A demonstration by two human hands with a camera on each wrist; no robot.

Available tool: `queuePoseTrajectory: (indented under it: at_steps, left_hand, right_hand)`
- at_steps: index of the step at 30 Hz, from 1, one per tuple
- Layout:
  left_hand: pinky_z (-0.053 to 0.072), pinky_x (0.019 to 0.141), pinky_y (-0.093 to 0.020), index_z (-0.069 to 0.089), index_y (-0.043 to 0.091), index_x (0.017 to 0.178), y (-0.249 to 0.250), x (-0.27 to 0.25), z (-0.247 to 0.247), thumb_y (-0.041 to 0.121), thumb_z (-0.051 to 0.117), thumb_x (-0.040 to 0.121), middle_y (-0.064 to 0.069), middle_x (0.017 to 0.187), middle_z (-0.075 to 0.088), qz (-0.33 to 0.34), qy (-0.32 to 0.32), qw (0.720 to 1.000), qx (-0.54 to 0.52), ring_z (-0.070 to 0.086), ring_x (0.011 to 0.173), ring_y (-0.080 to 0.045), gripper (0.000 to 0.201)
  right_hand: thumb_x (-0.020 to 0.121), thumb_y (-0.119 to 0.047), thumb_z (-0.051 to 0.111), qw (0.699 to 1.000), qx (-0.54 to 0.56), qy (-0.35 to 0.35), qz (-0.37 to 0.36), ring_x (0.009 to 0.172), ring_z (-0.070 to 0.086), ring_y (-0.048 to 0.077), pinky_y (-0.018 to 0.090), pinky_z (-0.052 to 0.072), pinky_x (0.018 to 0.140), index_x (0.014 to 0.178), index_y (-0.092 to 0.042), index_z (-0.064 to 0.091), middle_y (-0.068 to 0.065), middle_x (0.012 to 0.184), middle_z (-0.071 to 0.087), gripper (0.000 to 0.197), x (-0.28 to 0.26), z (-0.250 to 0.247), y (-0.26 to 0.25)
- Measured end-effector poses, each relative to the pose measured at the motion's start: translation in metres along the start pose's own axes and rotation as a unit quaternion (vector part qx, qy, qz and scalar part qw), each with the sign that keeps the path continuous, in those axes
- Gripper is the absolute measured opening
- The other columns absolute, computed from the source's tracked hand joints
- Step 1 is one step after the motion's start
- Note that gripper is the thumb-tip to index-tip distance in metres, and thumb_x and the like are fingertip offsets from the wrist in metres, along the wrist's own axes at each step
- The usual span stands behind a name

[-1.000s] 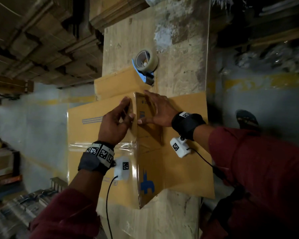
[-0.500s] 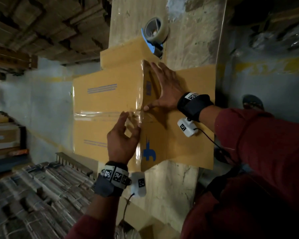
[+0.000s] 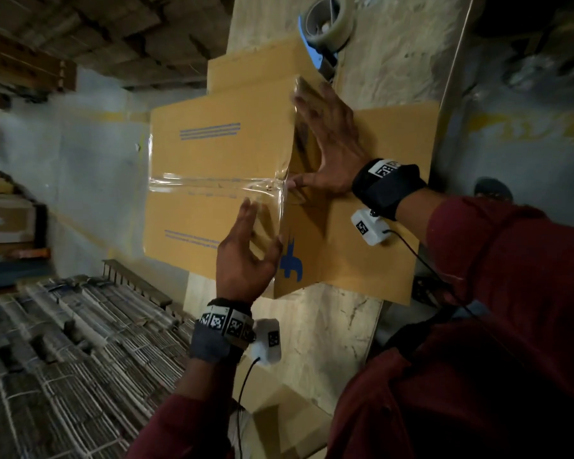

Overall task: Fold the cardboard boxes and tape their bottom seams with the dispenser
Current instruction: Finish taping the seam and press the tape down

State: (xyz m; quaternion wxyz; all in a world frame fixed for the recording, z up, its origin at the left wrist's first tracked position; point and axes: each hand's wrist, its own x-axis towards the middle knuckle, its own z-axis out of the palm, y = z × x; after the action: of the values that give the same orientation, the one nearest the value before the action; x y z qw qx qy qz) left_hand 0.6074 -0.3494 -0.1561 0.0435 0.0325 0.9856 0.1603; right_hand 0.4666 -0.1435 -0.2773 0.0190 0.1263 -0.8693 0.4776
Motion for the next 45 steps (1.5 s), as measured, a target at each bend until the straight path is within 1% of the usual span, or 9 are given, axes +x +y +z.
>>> queuePoseTrajectory:
  at_steps: [7, 15, 19, 22, 26, 29, 35, 41, 45]
  left_hand:
    - [0.049, 0.111, -0.033, 0.048, 0.021, 0.153, -0.028, -0.050, -0.002, 0.040, 0.070, 0.092, 0.006, 0.160, 0.045, -0.048, -0.022, 0.995, -0.087, 0.038, 0.145, 0.005, 0.068]
    - [0.042, 0.117, -0.032, 0.052, 0.017, 0.151, -0.042, -0.065, 0.005, 0.029, 0.064, 0.098, 0.007, 0.161, 0.043, -0.036, -0.005, 0.989, -0.143, 0.038, 0.149, -0.008, 0.056]
    - [0.026, 0.126, -0.035, 0.026, 0.018, 0.163, -0.058, -0.080, 0.003, 0.033, 0.074, 0.088, 0.004, 0.172, 0.019, 0.020, -0.098, 0.992, -0.080, 0.018, 0.158, -0.013, 0.091]
    - [0.034, 0.122, -0.043, 0.015, 0.026, 0.166, -0.072, -0.084, 0.008, 0.032, 0.086, 0.081, 0.010, 0.173, 0.008, 0.029, -0.119, 0.992, 0.013, 0.013, 0.159, -0.016, 0.111]
    - [0.050, 0.106, -0.040, 0.029, 0.022, 0.163, -0.071, -0.084, 0.020, 0.036, 0.093, 0.074, 0.005, 0.170, 0.025, 0.022, -0.046, 0.995, 0.080, 0.029, 0.153, -0.015, 0.111]
    - [0.055, 0.097, -0.039, 0.038, 0.017, 0.159, -0.067, -0.085, 0.027, 0.035, 0.096, 0.069, -0.002, 0.165, 0.036, 0.025, -0.006, 0.995, 0.096, 0.041, 0.146, -0.019, 0.108]
    - [0.047, 0.104, -0.037, 0.039, 0.017, 0.158, -0.064, -0.084, 0.026, 0.044, 0.094, 0.070, -0.005, 0.164, 0.038, 0.034, -0.003, 0.995, 0.091, 0.041, 0.146, -0.022, 0.107]
    - [0.045, 0.107, -0.035, 0.039, 0.019, 0.159, -0.059, -0.086, 0.029, 0.053, 0.091, 0.071, -0.001, 0.165, 0.037, 0.015, 0.004, 0.996, 0.083, 0.040, 0.148, -0.018, 0.107]
    - [0.046, 0.105, -0.041, 0.043, 0.012, 0.156, -0.056, -0.086, 0.027, 0.050, 0.090, 0.073, -0.010, 0.160, 0.044, 0.019, 0.010, 0.996, 0.089, 0.045, 0.144, -0.025, 0.103]
  right_hand:
    - [0.067, -0.081, 0.049, 0.983, -0.088, -0.081, -0.138, 0.154, 0.009, 0.042, 0.064, 0.014, 0.118, 0.131, -0.053, 0.061, 0.001, 0.170, 0.015, 0.071, 0.011, -0.018, -0.012]
    - [0.067, -0.092, 0.048, 0.950, -0.173, -0.133, -0.224, 0.156, 0.008, 0.035, 0.068, 0.009, 0.118, 0.136, -0.049, 0.058, -0.003, 0.166, 0.028, 0.082, -0.002, -0.014, -0.042]
    - [0.075, -0.086, 0.043, 0.953, -0.132, -0.142, -0.232, 0.152, 0.027, 0.032, 0.070, 0.022, 0.113, 0.134, -0.036, 0.065, -0.002, 0.153, 0.050, 0.080, -0.010, -0.001, -0.041]
    - [0.073, -0.090, 0.044, 0.956, -0.132, -0.098, -0.241, 0.150, 0.030, 0.034, 0.072, 0.026, 0.109, 0.133, -0.034, 0.067, -0.001, 0.150, 0.054, 0.084, -0.011, 0.002, -0.043]
    - [0.060, -0.103, 0.039, 0.934, -0.199, -0.112, -0.274, 0.156, 0.013, 0.034, 0.072, 0.010, 0.117, 0.152, -0.032, 0.045, 0.004, 0.162, 0.037, 0.117, -0.025, 0.000, -0.054]
    - [0.070, -0.098, 0.037, 0.917, -0.214, -0.140, -0.307, 0.156, 0.014, 0.032, 0.068, 0.007, 0.119, 0.156, -0.027, 0.038, 0.007, 0.164, 0.034, 0.112, -0.041, 0.021, -0.067]
    - [0.086, -0.078, 0.038, 0.900, -0.201, -0.141, -0.361, 0.148, 0.036, 0.035, 0.072, 0.014, 0.115, 0.141, -0.018, 0.060, 0.008, 0.150, 0.054, 0.084, -0.047, 0.037, -0.057]
    - [0.064, -0.103, 0.034, 0.898, -0.243, -0.155, -0.331, 0.157, 0.008, 0.034, 0.068, -0.005, 0.119, 0.156, -0.025, 0.035, 0.009, 0.165, 0.031, 0.121, -0.065, 0.040, -0.071]
    - [0.073, -0.094, 0.037, 0.885, -0.263, -0.187, -0.336, 0.156, 0.015, 0.031, 0.070, 0.005, 0.119, 0.155, -0.023, 0.040, 0.007, 0.163, 0.036, 0.108, -0.076, 0.054, -0.084]
